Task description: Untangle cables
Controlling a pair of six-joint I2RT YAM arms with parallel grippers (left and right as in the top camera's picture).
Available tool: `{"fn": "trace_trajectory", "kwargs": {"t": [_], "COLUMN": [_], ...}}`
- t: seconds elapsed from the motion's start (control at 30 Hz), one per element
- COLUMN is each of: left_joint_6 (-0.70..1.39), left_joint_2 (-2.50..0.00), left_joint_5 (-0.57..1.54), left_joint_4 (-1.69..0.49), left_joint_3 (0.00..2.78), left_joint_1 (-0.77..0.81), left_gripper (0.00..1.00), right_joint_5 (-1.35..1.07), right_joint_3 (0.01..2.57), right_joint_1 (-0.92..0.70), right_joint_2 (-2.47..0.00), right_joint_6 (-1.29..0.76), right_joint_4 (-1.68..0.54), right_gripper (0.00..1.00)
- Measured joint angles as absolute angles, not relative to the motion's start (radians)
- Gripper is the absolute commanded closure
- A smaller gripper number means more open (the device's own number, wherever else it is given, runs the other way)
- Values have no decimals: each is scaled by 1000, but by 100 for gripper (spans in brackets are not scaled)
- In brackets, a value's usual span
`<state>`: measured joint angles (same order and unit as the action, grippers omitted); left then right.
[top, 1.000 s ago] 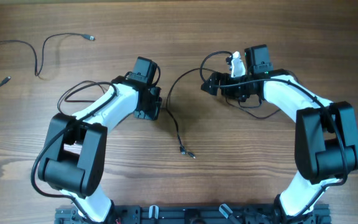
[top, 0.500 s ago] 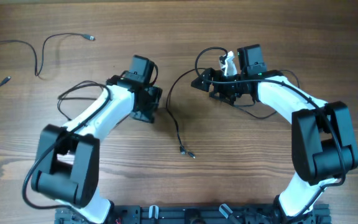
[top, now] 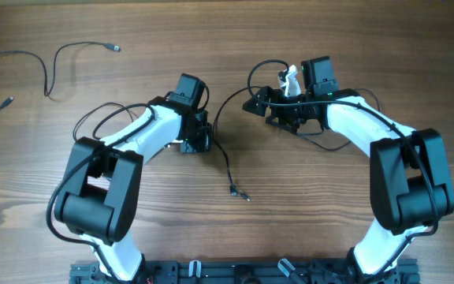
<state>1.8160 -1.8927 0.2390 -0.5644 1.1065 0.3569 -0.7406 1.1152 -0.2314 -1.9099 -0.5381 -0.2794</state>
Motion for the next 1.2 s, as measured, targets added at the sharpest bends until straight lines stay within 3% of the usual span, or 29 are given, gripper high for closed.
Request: {"fn": "trace_trajectory", "kwargs": {"t": [0.3,0.37,0.57,0.63,0.8,0.87,0.9,0.97,1.2], "left_joint_6": [1383,1312,1198,1186,1178,1178,1177,1176,1152], "left_joint_2": [-1661,-1633,-1632,-1632,-1632,-1632,-1632,-1632,-1626], "left_joint_5": [231,234,234,235,250,272,284,308,381], "left_joint_4": [-474,-459,-463,-463,-447,-432,-425,-415,-422], "left_joint_3": [1099,1099,1099,1099,1099,1099,1099,1099,1099], "left_joint_1": [300,327,380,380,380,380,380,380,352], "left_gripper": [96,96,96,96,96,96,96,96,96], "right_joint_5": [-819,-829,-825,-806,-719,-684,-667,-649,-604], "right_joint_3": [1115,1115,1108,1108,1108,1108,1108,1108,1108], "right_joint_1": [-244,-277,-321,-319,-362,-392,-408,-421,-353], "right_joint_2": [-1910,-1910,-1910,-1910,-1910,-1910,-1910,-1910,-1910], "right_joint_6": [-688,-782,-1105,-1174,-1267,-1285,-1294,-1309,-1155], "right_joint_4": [-263,-239,-10,6,8,19,29,39,-17], "right_gripper": [1,8,18,24,26,37,52,94,96]}}
